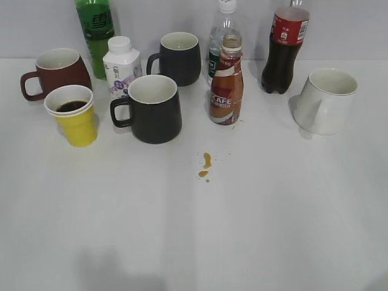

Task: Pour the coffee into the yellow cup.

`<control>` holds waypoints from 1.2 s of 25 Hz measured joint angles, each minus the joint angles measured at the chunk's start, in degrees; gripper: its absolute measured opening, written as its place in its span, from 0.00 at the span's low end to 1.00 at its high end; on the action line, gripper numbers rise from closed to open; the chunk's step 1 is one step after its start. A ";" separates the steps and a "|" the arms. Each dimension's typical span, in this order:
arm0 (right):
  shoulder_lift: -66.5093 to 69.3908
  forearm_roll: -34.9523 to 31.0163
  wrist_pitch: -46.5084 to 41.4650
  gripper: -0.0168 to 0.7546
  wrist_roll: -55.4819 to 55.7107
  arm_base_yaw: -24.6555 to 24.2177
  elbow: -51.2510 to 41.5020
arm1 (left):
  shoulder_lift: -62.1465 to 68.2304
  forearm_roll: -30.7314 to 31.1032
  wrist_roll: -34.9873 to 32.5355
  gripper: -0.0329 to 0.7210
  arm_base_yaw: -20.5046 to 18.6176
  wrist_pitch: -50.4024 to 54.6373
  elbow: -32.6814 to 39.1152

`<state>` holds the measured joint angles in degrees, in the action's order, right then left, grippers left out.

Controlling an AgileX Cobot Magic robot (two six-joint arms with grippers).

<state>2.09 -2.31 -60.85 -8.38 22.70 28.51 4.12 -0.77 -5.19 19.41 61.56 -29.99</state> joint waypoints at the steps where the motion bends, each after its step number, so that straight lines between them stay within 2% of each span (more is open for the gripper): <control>1: 0.26 -0.14 0.00 0.69 -0.13 0.00 0.00 | 0.00 0.00 -0.07 0.78 0.00 0.01 0.00; 18: 0.25 -0.46 0.14 0.69 -0.46 0.00 0.00 | 0.00 -0.12 -0.31 0.71 0.00 -0.03 0.00; 20: 0.25 -0.51 0.14 0.69 -0.46 -1.10 0.00 | 0.00 -0.12 -0.31 0.71 -0.31 -0.03 0.00; 22: 0.25 -0.56 0.20 0.69 -0.46 -4.61 0.00 | 0.00 -0.24 -0.31 0.71 -2.47 -0.03 0.00; 27: -1.46 -0.56 0.27 0.69 -0.56 -16.08 0.00 | -2.94 -0.24 -0.31 0.71 -12.99 -0.10 0.00; 30: -2.42 -0.61 0.68 0.69 -0.60 -19.29 0.00 | -4.44 -0.23 -0.31 0.71 -17.28 -0.21 0.12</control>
<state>-0.33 -2.92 -60.17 -8.98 3.42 28.51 -0.32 -1.00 -5.49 2.13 61.35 -29.88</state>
